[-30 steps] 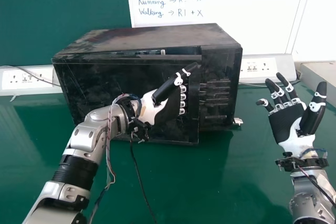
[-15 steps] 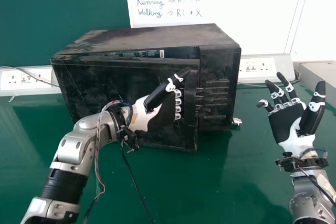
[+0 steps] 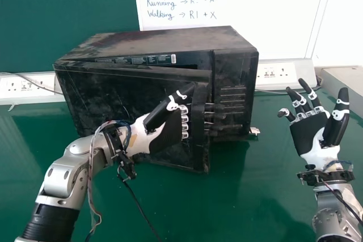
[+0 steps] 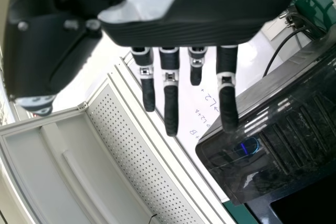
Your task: Open the door of oven
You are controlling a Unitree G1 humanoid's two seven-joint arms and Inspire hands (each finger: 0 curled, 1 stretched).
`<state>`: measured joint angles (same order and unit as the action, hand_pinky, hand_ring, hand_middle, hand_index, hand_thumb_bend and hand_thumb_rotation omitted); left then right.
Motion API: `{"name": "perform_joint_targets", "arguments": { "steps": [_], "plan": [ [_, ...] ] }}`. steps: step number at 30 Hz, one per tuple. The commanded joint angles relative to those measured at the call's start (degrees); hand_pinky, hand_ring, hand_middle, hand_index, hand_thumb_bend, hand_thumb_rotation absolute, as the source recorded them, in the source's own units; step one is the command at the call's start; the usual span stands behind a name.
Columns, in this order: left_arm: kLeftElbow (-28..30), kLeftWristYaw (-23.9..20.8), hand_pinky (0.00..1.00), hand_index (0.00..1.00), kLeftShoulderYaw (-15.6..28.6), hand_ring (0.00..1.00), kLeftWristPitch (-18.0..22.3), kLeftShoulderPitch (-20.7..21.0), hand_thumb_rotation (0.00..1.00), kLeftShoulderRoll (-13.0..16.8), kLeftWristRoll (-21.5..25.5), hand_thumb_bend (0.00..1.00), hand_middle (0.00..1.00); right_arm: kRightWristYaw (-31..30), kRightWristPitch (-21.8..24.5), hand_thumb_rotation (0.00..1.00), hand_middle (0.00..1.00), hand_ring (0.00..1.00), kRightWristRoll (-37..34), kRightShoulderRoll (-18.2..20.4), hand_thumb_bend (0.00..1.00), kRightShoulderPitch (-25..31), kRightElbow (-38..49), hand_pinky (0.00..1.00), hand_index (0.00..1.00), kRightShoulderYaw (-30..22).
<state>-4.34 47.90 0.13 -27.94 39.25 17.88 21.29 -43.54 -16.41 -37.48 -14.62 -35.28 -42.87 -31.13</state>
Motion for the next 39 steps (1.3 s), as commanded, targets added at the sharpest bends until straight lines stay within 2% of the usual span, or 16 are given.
{"name": "perform_joint_targets", "arguments": {
  "steps": [1, 15, 27, 33, 35, 39],
  "plan": [
    [2.28, -0.22, 0.28, 0.81, 1.32, 0.41, 1.26, -0.73, 0.87, 0.92, 1.28, 0.89, 0.58, 0.14, -0.24, 0.86, 0.94, 0.84, 0.21, 0.02, 1.0, -0.33, -0.5, 0.64, 0.9, 0.13],
    [2.3, 3.59, 0.28, 0.82, 4.03, 0.4, 3.85, -2.91, 0.88, 5.53, 2.77, 0.89, 0.57, -0.2, -0.44, 0.86, 0.93, 0.84, 0.21, -0.31, 1.0, -0.58, -1.17, 0.64, 0.89, 0.13],
    [4.36, 4.77, 0.3, 0.81, 5.21, 0.41, 3.07, -4.64, 0.87, 8.76, 5.32, 0.9, 0.55, -0.32, -0.56, 0.86, 0.94, 0.84, 0.25, -0.5, 1.0, -0.44, -1.23, 0.65, 0.89, 0.11],
    [8.0, 4.67, 0.3, 0.82, 6.0, 0.4, 0.63, -6.14, 0.88, 10.28, 7.44, 0.91, 0.53, -0.63, -0.38, 0.86, 0.94, 0.85, 0.11, -0.71, 1.0, -0.58, -1.53, 0.65, 0.9, 0.01],
    [8.42, 5.88, 0.31, 0.82, 5.91, 0.41, 0.18, -6.31, 0.88, 10.65, 8.7, 0.9, 0.54, -0.75, -0.5, 0.86, 0.94, 0.85, 0.16, -0.76, 1.0, -0.66, -1.71, 0.66, 0.9, 0.0],
    [9.73, 6.89, 0.3, 0.84, 5.4, 0.4, -2.97, -6.54, 0.87, 10.98, 11.29, 0.9, 0.55, -0.8, -0.15, 0.85, 0.95, 0.85, -0.06, -0.67, 1.0, -0.69, -1.56, 0.65, 0.9, 0.0]
  ]
}}
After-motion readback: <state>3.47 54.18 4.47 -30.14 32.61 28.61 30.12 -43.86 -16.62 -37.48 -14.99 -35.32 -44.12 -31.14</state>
